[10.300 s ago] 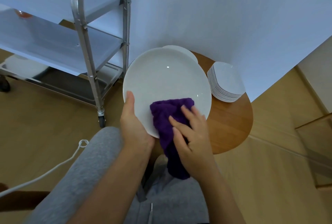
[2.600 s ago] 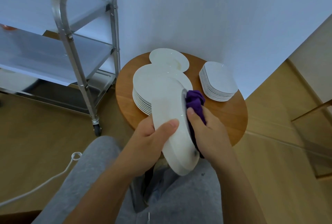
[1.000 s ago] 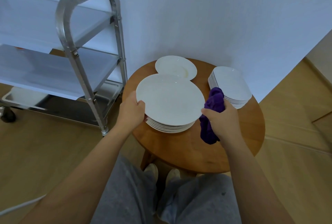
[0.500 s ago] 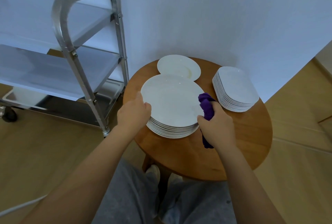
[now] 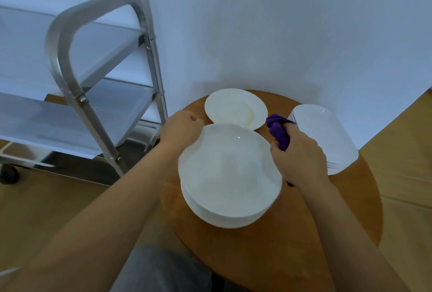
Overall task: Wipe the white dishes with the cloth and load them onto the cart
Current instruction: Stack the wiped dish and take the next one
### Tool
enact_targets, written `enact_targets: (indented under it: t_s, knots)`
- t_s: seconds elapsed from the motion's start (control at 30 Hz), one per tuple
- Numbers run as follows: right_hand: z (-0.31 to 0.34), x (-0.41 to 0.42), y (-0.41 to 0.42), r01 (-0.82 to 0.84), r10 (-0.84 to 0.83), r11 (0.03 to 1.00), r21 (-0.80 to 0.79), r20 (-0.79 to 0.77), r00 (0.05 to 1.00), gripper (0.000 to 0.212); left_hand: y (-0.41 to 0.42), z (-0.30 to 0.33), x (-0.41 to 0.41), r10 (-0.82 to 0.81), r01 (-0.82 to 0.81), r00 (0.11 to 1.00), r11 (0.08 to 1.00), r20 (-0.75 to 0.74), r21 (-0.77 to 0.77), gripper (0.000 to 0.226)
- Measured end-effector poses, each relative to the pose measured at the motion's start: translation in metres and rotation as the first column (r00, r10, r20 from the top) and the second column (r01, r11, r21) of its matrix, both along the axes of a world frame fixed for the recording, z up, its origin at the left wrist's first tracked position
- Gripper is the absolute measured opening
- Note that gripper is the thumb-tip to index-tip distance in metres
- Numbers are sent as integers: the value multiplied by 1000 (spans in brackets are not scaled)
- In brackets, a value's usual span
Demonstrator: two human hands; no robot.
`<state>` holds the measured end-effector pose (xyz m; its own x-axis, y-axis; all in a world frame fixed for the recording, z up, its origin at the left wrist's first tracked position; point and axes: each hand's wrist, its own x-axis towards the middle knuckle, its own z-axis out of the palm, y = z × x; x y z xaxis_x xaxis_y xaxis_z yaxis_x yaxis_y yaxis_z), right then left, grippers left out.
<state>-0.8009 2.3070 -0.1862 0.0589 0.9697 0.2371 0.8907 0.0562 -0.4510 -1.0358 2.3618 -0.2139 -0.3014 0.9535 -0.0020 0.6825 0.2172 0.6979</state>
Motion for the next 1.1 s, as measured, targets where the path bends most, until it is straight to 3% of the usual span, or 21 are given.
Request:
enact_targets:
  t_s: [0.1,0.17,0.3,0.43,0.7,0.8,0.87,1.0,1.1]
  knots:
    - [-3,0,38,-25,28,999,-37,92,995,34,41,4,9,159,-94,947,968,278,-233,21]
    - [-8,-1,59,-43,49,997,-71,92,994,29,61,-1,13,206,-43,896,922,394,-385,16]
    - [-25,2,89,-100,104,988,-114,31,994,15,93,-21,11,205,87,820,878,534,-471,39]
    - [-40,9,104,-134,125,982,-134,-74,989,14,111,-33,11,223,155,711,875,667,-459,40]
    - [-53,20,103,-73,14,977,-200,-282,959,22,113,-39,21,179,127,761,902,624,-413,38]
    - [-47,25,96,-39,-48,978,-204,-401,915,17,108,-29,15,221,50,718,930,660,-365,37]
    - [-40,28,88,-30,-81,977,-213,-491,868,18,101,-15,8,219,17,709,945,670,-326,35]
    - [-14,29,71,24,-174,976,-214,-718,674,21,80,26,-8,168,-12,718,973,675,-230,27]
    - [11,22,54,64,-184,982,-179,-810,557,21,53,56,-12,146,-47,709,986,690,-160,7]
